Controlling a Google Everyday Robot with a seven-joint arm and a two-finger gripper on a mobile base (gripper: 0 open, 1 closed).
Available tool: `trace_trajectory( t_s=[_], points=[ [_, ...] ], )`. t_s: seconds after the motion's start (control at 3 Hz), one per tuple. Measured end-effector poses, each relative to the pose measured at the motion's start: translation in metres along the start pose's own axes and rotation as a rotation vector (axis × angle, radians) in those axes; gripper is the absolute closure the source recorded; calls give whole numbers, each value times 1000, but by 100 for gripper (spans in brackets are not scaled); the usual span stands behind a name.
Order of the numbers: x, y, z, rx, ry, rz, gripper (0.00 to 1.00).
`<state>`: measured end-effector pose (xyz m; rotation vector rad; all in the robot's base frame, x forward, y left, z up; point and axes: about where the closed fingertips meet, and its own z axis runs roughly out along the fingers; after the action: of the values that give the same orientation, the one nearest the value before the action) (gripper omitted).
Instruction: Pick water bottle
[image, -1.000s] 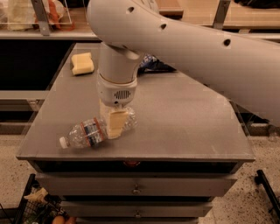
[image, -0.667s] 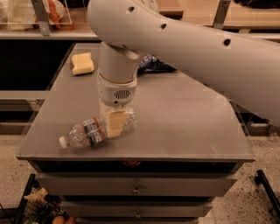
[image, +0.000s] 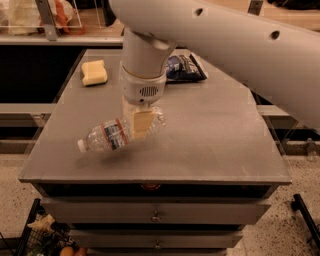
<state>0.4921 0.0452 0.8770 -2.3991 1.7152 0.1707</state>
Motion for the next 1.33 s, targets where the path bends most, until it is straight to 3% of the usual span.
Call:
trace_trajectory(
  t_s=[0.67,1.33],
  points=[
    [21,-23,-34,85,22,25,100],
    [30,-30,-41,117,-3,53,100]
  ],
)
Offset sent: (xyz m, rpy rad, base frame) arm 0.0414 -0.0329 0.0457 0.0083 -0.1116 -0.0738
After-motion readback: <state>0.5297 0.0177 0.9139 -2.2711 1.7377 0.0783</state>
